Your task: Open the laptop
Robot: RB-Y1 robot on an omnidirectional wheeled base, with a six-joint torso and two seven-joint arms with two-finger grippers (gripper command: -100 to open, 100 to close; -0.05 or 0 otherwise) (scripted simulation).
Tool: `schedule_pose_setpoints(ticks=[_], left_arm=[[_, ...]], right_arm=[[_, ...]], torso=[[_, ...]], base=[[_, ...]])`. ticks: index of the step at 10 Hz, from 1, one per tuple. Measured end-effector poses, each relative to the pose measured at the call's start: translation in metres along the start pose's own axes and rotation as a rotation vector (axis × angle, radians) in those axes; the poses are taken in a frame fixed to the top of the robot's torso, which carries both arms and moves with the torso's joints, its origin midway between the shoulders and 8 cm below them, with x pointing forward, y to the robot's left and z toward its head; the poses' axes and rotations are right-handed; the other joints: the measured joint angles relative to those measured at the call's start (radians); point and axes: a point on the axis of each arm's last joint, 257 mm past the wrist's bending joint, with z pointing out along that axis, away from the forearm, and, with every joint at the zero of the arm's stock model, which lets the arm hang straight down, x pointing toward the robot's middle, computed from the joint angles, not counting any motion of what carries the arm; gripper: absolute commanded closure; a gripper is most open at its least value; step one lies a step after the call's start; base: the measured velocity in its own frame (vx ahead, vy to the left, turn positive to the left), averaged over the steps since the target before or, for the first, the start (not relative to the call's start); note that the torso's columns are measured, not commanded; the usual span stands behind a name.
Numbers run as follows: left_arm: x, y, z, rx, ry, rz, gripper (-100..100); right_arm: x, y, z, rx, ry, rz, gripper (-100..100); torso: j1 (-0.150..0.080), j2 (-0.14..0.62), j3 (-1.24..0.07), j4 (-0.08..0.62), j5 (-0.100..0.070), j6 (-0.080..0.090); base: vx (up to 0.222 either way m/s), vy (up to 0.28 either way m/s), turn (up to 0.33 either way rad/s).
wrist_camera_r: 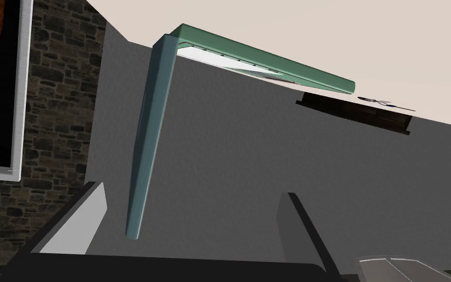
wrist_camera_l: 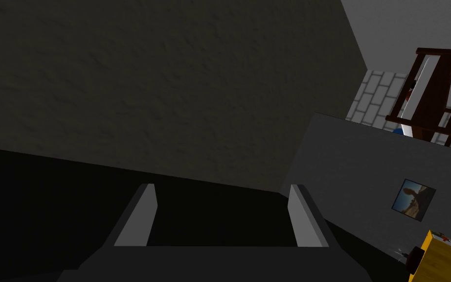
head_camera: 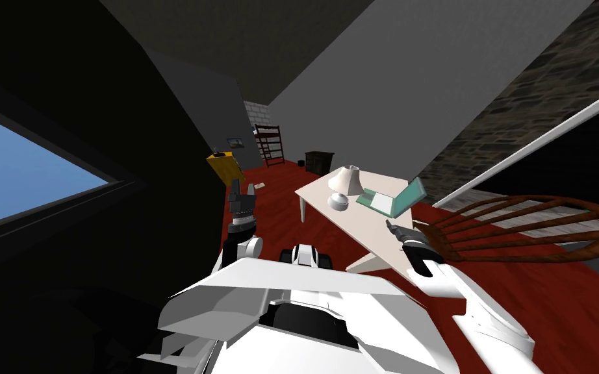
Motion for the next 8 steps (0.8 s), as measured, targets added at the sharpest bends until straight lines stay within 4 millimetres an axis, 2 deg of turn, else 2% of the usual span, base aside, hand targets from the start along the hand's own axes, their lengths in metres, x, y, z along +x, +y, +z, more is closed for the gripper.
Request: schedule_pose_setpoints(ticks=[3,4,6,8], left_arm=[[0.000,0.000,0.000,0.000,0.000,0.000,0],[0.000,0.000,0.000,0.000,0.000,0.000,0],[0.000,0.000,0.000,0.000,0.000,0.000,0],[0.000,0.000,0.000,0.000,0.000,0.000,0]], right_arm=[[-0.007,-0.033,0.008,0.054,0.008,-0.104,-100],[-0.009,-0.047,0.012,0.074,0.010,-0.148,-100],[-0.015,-0.087,0.015,0.138,0.020,-0.272,-100],[-0.024,-0.108,0.019,0.177,0.022,-0.349,-100]], torso=[[-0.001,0.002,0.001,0.000,-0.001,0.000],[-0.001,0.001,0.001,0.000,0.000,0.000],[0.001,-0.001,-0.001,0.000,0.000,0.000],[0.000,0.001,0.001,0.000,0.000,0.000]], base=[[0.046,0.023,0.066],[0.059,0.026,0.113],[0.086,0.032,0.055],[0.052,0.024,0.049]])
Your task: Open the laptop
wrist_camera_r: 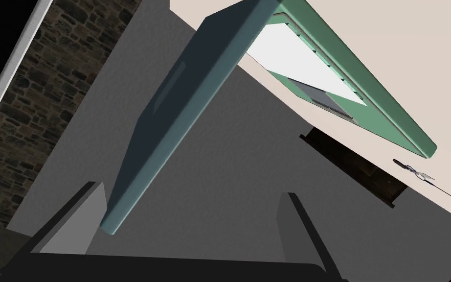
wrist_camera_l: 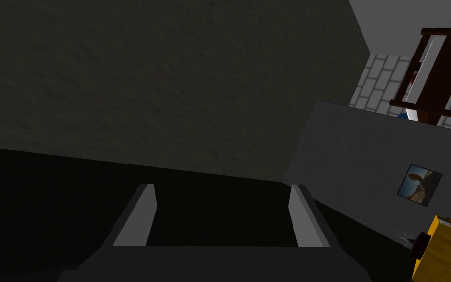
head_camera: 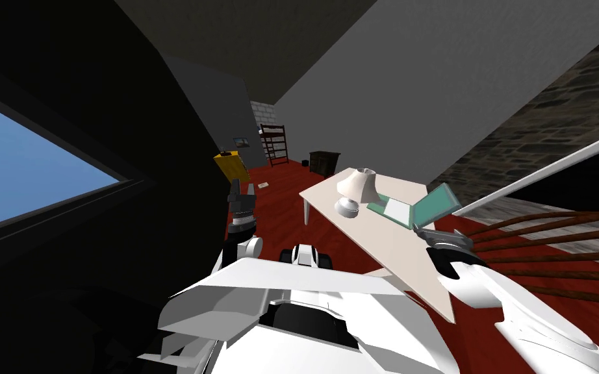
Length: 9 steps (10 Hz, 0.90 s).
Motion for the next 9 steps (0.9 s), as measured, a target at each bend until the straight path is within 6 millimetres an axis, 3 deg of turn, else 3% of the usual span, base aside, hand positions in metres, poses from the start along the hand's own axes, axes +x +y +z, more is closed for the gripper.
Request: schedule_pose_setpoints(ticks=[5,7,9], left_arm=[[0.000,0.000,0.000,0.000,0.000,0.000,0],[0.000,0.000,0.000,0.000,0.000,0.000,0],[0.000,0.000,0.000,0.000,0.000,0.000,0]], right_arm=[[-0.008,-0.064,0.016,0.100,0.010,-0.179,-100],[-0.014,-0.100,0.019,0.151,0.017,-0.268,-100],[-0.018,-0.120,0.022,0.190,0.025,-0.325,-100]], torso=[[-0.001,-0.001,-0.001,0.000,0.000,0.000],[0.001,-0.001,-0.001,0.000,0.000,0.000],[-0.001,0.000,0.000,0.000,0.000,0.000]], base=[[0.059,0.018,0.055],[0.077,0.026,0.045],[0.049,0.011,0.022]])
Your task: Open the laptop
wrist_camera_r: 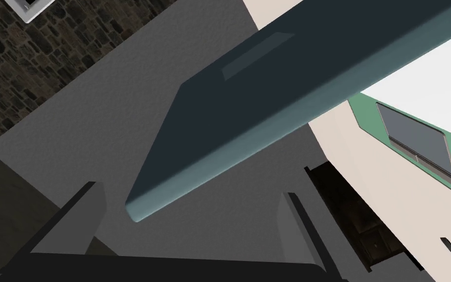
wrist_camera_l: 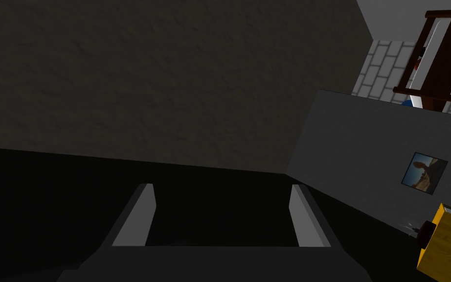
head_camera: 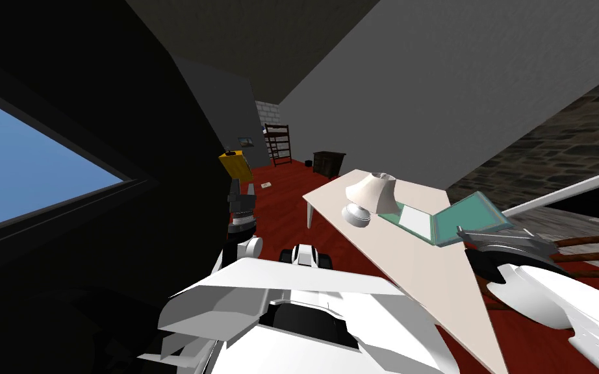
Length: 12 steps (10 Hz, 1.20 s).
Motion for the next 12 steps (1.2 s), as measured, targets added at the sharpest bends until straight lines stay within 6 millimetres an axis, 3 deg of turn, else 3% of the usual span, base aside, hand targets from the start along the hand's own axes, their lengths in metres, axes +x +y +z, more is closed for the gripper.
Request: schedule_pose_setpoints(ticks=[3,4,6,12], left_arm=[[0.000,0.000,0.000,0.000,0.000,0.000,0],[0.000,0.000,0.000,0.000,0.000,0.000,0],[0.000,0.000,0.000,0.000,0.000,0.000,0],[0.000,0.000,0.000,0.000,0.000,0.000,0]], right_arm=[[0.008,-0.018,0.006,0.032,0.008,-0.054,-100],[0.008,-0.018,0.006,0.031,0.008,-0.053,100],[0.007,-0.025,0.006,0.046,0.007,-0.091,100],[0.030,-0.027,-0.009,0.055,0.031,-0.375,100]], torso=[[0.000,0.000,0.000,0.000,0.000,0.000],[0.000,0.001,0.001,0.000,0.000,0.000],[0.000,-0.006,-0.002,-0.004,-0.005,-0.003],[-0.004,-0.009,-0.005,-0.005,-0.006,-0.005]], base=[[0.026,0.005,0.020],[0.004,-0.008,-0.014],[0.078,0.040,0.009],[0.111,0.067,0.019]])
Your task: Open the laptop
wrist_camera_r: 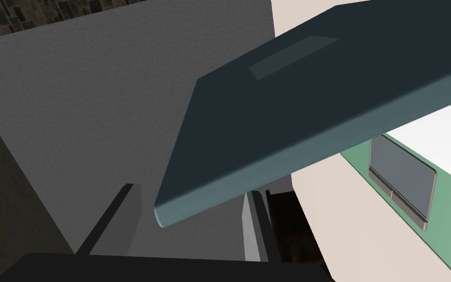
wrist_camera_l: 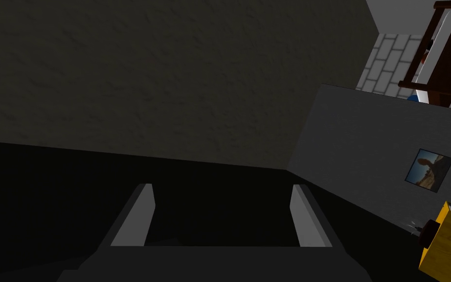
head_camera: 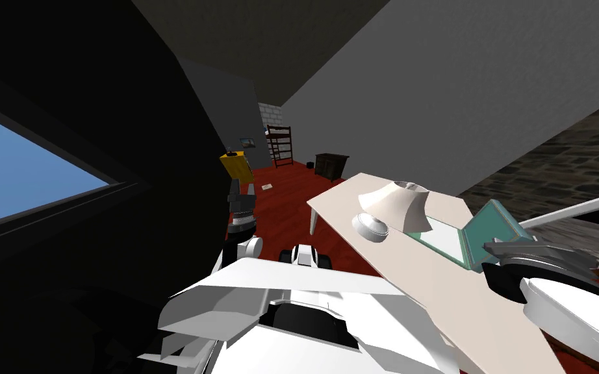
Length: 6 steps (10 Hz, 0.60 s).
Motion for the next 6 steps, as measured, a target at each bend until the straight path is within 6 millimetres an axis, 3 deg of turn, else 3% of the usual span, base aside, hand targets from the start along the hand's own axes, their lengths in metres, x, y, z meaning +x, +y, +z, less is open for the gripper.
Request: schedule_pose_setpoints(ticks=[6], left_arm=[[0.000,0.000,0.000,0.000,0.000,0.000,0]], right_arm=[[0.012,0.019,-0.018,-0.001,0.013,-0.188,100]], torso=[[0.000,0.010,0.006,0.004,0.004,0.008]], base=[[0.060,0.014,0.035]])
